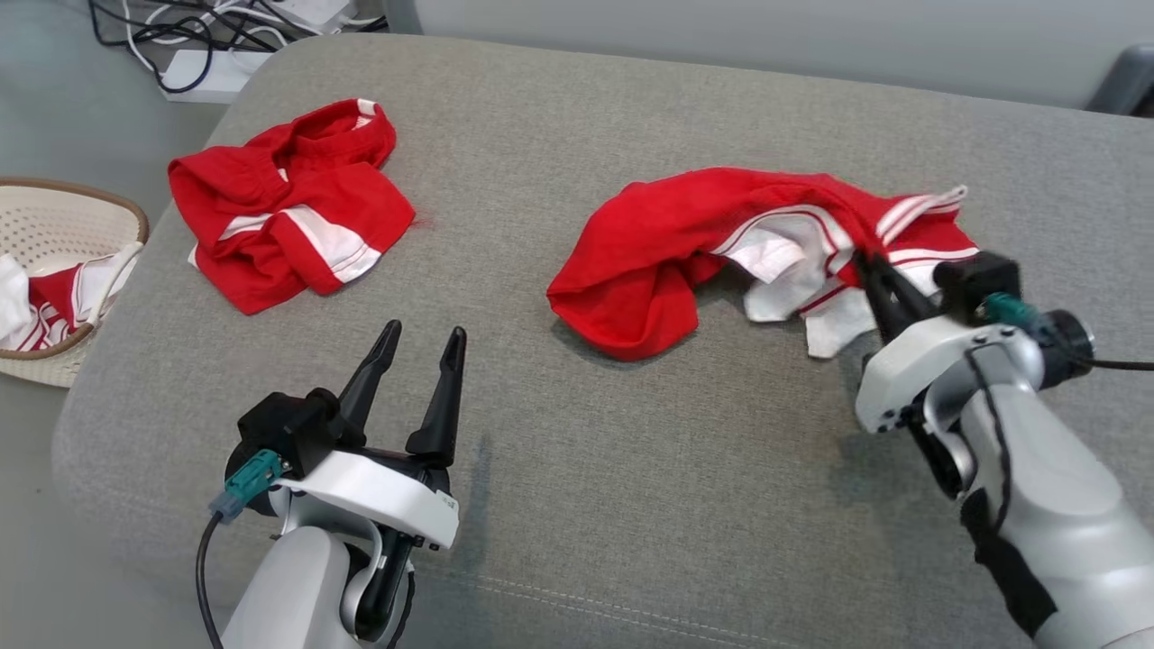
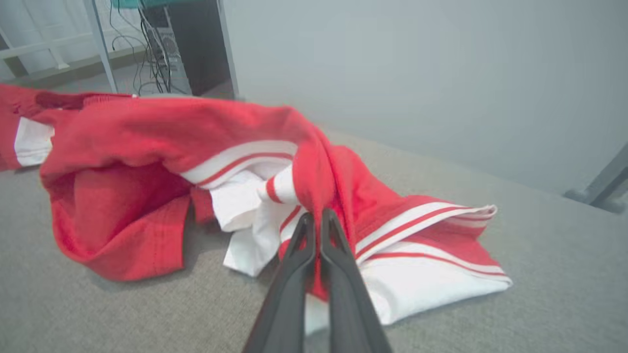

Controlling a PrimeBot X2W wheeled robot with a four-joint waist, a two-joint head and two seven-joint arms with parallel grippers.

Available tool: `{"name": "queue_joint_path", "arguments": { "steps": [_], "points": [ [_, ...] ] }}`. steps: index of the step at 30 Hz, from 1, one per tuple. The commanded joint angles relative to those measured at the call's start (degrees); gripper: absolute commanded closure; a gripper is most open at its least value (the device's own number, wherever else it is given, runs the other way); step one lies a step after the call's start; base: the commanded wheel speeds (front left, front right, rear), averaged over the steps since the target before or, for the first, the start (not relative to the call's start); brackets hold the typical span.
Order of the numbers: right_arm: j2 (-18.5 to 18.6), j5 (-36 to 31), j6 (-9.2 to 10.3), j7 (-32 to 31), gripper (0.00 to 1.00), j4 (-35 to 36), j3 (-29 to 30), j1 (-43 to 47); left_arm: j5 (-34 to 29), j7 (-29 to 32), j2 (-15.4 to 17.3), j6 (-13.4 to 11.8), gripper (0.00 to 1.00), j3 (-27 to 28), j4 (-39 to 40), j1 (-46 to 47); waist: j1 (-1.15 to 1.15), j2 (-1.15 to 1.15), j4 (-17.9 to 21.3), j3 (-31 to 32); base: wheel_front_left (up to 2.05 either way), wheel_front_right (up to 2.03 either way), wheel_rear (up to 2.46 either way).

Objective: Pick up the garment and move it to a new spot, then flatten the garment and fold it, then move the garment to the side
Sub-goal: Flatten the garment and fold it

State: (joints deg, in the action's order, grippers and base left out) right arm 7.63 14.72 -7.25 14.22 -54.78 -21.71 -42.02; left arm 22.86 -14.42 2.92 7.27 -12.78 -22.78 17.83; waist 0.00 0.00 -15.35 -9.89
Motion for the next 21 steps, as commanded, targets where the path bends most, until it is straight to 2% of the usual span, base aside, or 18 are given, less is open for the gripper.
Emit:
{"name": "queue_joint_path", "arguments": {
  "steps": [1,6,12,17,21],
  "points": [
    [1.16,1.69,-0.24,0.76,1.00,4.78,1.11,-0.20,0.29,-0.58,0.83,0.21,0.00,1.13,1.51,0.11,0.00,0.00,1.40,0.35,0.00,0.00,0.00],
    [6.15,4.19,-0.24,0.77,1.00,12.95,4.98,1.00,0.92,-0.58,0.64,0.22,0.00,-0.84,0.90,0.32,0.00,0.00,3.63,0.87,0.00,0.00,0.00],
    [11.73,6.39,-0.24,-1.04,1.00,14.24,6.12,0.63,1.98,-0.58,0.32,0.22,0.00,-3.54,0.31,1.01,0.00,0.00,4.46,0.97,0.00,0.00,0.00],
    [13.69,8.14,-0.24,-2.65,1.00,16.46,4.76,-0.19,2.62,-0.58,0.15,0.22,0.00,-4.81,0.01,1.15,0.00,0.00,4.07,0.74,0.00,0.00,0.00],
    [14.54,10.95,-0.24,-5.16,1.00,21.35,4.08,1.21,3.05,-0.58,0.08,0.22,0.00,-5.56,-0.20,0.72,0.00,0.00,3.53,1.14,0.00,0.00,0.00]
  ]
}}
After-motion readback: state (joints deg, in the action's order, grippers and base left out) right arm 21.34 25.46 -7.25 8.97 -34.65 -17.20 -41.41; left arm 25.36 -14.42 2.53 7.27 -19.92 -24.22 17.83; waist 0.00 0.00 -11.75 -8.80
